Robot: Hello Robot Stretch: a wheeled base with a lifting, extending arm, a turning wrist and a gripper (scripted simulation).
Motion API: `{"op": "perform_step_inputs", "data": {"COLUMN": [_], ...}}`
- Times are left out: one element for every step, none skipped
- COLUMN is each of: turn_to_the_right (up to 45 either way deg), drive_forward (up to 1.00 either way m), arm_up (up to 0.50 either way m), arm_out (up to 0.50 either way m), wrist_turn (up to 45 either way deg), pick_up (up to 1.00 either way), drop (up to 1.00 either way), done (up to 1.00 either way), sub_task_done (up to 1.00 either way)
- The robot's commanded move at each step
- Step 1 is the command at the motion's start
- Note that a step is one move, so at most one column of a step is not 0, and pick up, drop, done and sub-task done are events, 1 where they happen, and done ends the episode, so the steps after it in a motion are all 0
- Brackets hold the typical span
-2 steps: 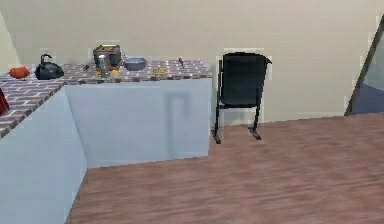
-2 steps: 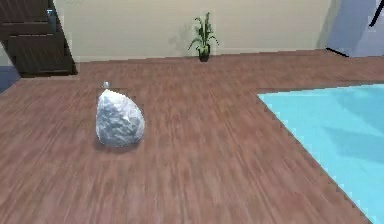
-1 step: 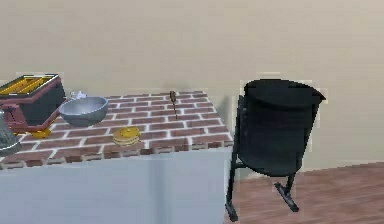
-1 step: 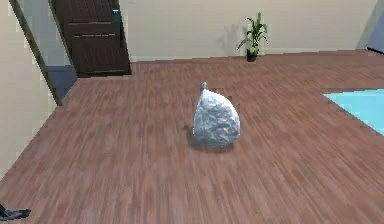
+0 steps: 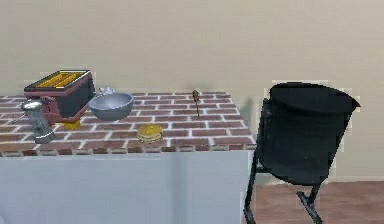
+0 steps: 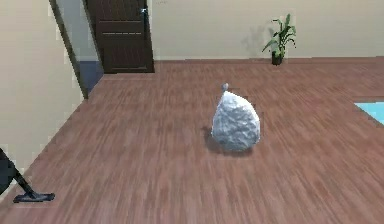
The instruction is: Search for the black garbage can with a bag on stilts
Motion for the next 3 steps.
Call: {"op": "perform_step_inputs", "data": {"turn_to_the_right": [0.0, 36.0, 0.0], "drive_forward": [0.20, 0.00, 0.00], "arm_up": [0.00, 0.00, 0.00], "arm_out": [0.00, 0.00, 0.00], "wrist_turn": [0.0, 0.0, 0.0], "pick_up": [0.00, 0.00, 0.00], "drop": [0.00, 0.00, 0.00], "done": [0.00, 0.00, 1.00], "sub_task_done": [0.00, 0.00, 0.00]}}
